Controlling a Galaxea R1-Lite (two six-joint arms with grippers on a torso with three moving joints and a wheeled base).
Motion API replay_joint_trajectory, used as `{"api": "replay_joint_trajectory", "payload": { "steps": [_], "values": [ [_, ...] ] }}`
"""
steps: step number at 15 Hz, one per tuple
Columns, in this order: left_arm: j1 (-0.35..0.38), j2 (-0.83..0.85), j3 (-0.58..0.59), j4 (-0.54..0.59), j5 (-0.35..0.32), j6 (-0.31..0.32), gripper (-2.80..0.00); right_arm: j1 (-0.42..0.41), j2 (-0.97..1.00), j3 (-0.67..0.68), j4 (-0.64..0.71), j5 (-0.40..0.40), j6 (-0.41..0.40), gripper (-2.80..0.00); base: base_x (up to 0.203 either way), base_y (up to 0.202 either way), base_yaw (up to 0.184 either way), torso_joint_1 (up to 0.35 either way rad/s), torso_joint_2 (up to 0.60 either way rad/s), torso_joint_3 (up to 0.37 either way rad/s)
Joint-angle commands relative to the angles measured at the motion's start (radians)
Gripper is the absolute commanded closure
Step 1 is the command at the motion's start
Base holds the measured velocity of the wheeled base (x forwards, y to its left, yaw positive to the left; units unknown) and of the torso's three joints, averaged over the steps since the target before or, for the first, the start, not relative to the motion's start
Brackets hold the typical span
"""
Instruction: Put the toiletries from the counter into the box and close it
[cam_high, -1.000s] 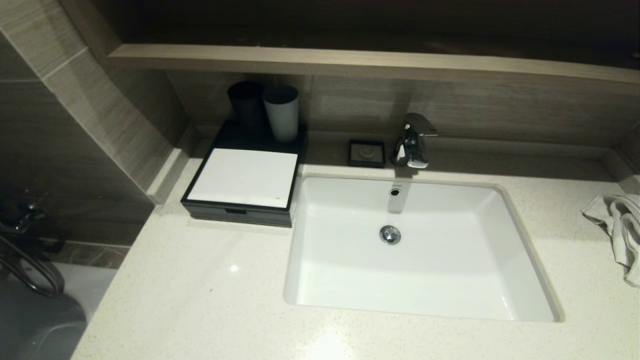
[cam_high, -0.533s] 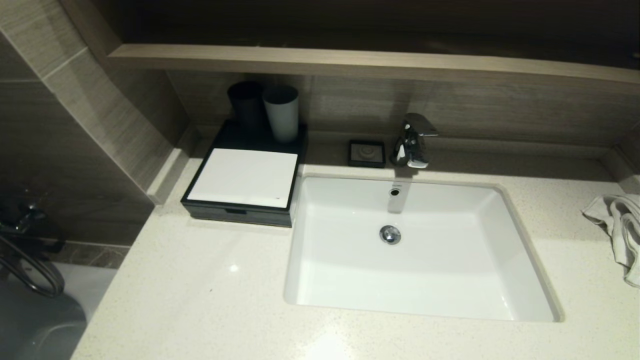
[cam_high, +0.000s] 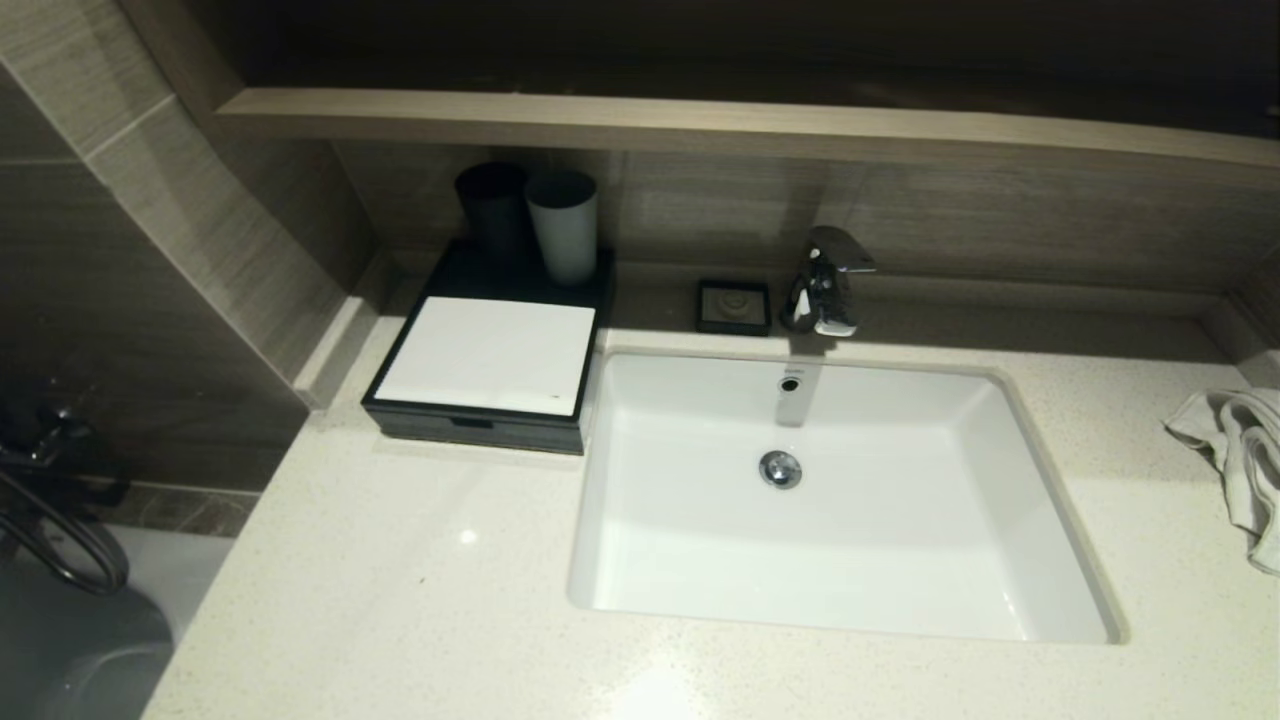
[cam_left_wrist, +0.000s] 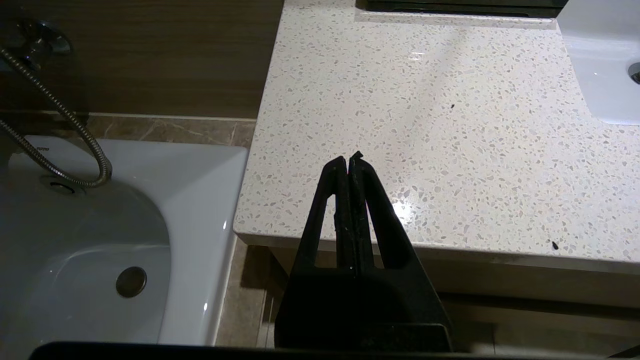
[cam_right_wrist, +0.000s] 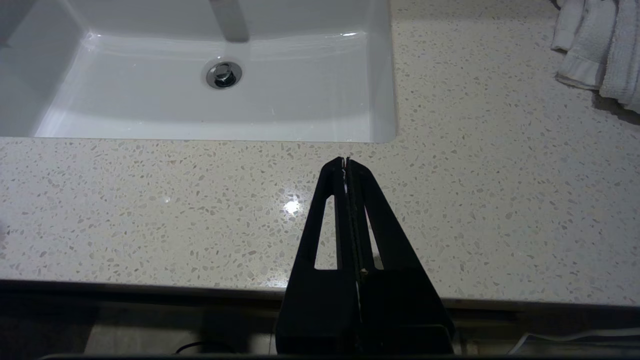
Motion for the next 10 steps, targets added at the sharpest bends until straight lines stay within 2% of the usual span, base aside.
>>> {"api": "replay_joint_trajectory", "payload": {
  "steps": [1, 10],
  "values": [
    [0.0, 0.001, 0.002, 0.0, 0.0, 0.0, 0.0, 0.0, 0.0, 0.0, 0.001, 0.0, 0.0, 0.0, 0.0, 0.0, 0.0, 0.0, 0.0, 0.0],
    [0.0, 0.001, 0.002, 0.0, 0.0, 0.0, 0.0, 0.0, 0.001, 0.0, 0.001, 0.0, 0.0, 0.0, 0.0, 0.0, 0.0, 0.0, 0.0, 0.0]
  ]
}}
